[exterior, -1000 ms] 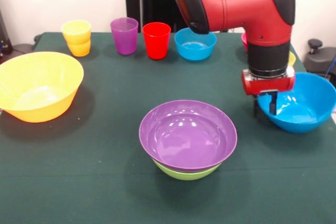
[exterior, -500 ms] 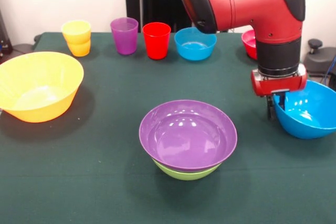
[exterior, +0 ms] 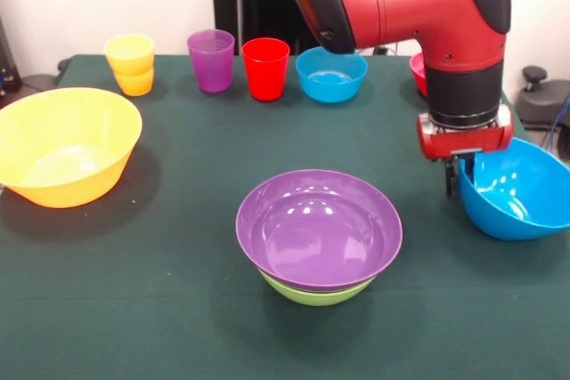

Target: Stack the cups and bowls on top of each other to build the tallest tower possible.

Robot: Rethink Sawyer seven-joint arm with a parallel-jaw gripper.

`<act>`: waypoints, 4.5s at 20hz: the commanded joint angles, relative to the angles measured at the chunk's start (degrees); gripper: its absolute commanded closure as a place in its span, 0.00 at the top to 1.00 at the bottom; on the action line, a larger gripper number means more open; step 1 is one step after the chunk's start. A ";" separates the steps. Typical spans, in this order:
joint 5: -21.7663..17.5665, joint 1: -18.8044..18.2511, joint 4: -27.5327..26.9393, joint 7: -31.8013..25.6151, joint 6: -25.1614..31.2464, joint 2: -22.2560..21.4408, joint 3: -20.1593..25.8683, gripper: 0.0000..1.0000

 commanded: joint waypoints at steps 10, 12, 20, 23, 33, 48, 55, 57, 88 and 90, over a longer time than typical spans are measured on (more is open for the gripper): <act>4.49 -9.65 -5.32 -6.41 27.24 -10.40 9.60 0.00; 4.37 -10.48 -5.93 -6.86 28.31 -10.25 10.32 0.00; 3.16 -13.52 -4.86 -7.77 28.23 -10.04 12.81 0.00; 2.73 -15.24 -4.08 -8.28 28.85 -11.57 13.50 0.00; 2.64 -21.20 -12.32 -14.03 42.63 -11.12 17.16 0.00; -0.40 -25.69 -23.61 -18.28 53.22 -5.52 21.38 0.00; -2.11 -26.27 -25.40 -19.14 50.18 -1.95 22.05 0.00; -2.28 -26.46 -24.54 -18.47 49.03 -2.12 22.20 0.00; -6.97 -32.04 -14.80 -15.12 39.65 -3.54 25.83 0.00; -7.15 -32.84 -14.37 -15.04 39.13 -3.66 25.97 0.00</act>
